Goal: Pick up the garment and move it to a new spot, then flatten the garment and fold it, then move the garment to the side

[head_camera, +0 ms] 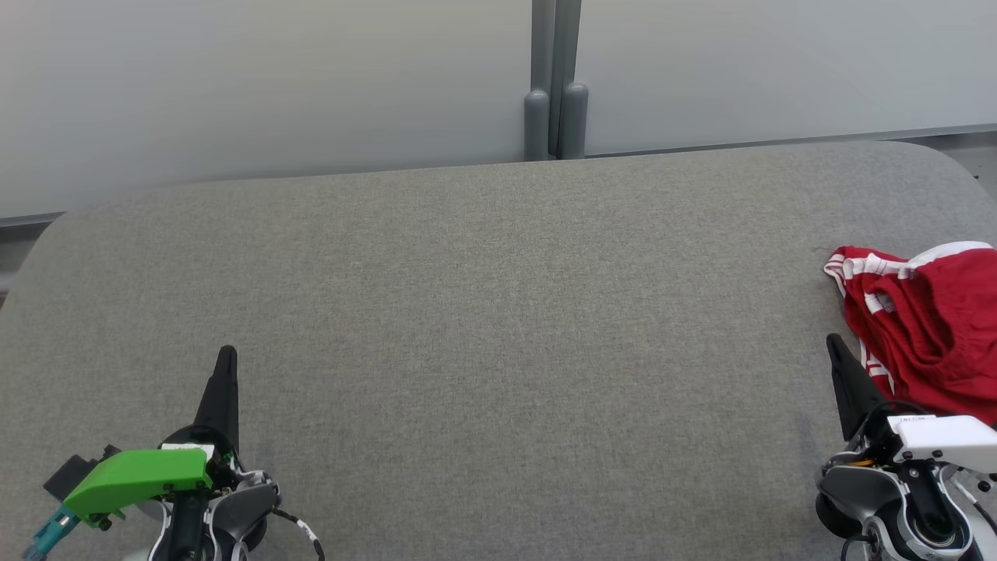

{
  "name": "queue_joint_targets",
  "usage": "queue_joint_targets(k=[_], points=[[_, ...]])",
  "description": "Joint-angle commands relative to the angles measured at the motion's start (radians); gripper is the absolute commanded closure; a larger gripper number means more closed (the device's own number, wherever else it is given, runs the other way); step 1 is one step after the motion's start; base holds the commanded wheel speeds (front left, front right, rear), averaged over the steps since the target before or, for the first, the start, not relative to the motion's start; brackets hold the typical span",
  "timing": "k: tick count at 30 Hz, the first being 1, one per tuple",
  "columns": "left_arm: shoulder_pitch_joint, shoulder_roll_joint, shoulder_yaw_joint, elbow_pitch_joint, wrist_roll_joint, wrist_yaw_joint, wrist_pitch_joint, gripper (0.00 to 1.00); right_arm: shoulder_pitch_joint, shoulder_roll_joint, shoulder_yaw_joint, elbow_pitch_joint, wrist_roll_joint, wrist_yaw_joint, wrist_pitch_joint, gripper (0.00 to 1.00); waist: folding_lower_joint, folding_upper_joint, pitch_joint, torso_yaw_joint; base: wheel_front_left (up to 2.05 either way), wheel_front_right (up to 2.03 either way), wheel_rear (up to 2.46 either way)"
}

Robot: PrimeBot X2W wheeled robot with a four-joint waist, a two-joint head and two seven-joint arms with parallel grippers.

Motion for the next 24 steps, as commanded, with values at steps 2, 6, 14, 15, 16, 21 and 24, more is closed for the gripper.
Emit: queue_joint_targets(k=[2,6,14,15,16,21,24], points=[[-0.012,0.000,0.003,0.003,-0.005,-0.003,0.004,1.00,-0.007,-0.001,-0.003,0.001,-0.001,0.001,0.005,1.00,0.0000,0.0058,0.000,0.000,0.00,0.00,0.00],[-0.012,0.000,0.004,0.003,-0.004,-0.003,0.004,1.00,-0.007,0.001,-0.005,0.002,-0.003,0.001,0.006,1.00,0.0000,0.0058,0.000,0.000,0.00,0.00,0.00],[-0.012,-0.001,0.004,0.003,-0.003,-0.003,0.003,1.00,-0.008,0.003,-0.007,0.002,-0.007,0.001,0.008,1.00,0.0000,0.0058,0.000,0.000,0.00,0.00,0.00],[-0.012,-0.001,0.004,0.003,-0.003,-0.003,0.003,1.00,-0.008,0.003,-0.008,0.002,-0.007,0.001,0.008,1.00,0.0000,0.0058,0.000,0.000,0.00,0.00,0.00],[-0.012,-0.001,0.005,0.003,-0.003,-0.003,0.003,1.00,-0.008,0.003,-0.008,0.002,-0.008,0.001,0.009,1.00,0.0000,0.0058,0.000,0.000,0.00,0.00,0.00],[-0.012,-0.001,0.005,0.003,-0.002,-0.003,0.004,1.00,-0.008,0.004,-0.010,0.002,-0.009,0.001,0.010,1.00,0.0000,0.0058,0.000,0.000,0.00,0.00,0.00],[-0.012,-0.001,0.005,0.003,-0.002,-0.003,0.004,1.00,-0.009,0.005,-0.011,0.002,-0.010,0.001,0.012,1.00,0.0000,0.0058,0.000,0.000,0.00,0.00,0.00]])
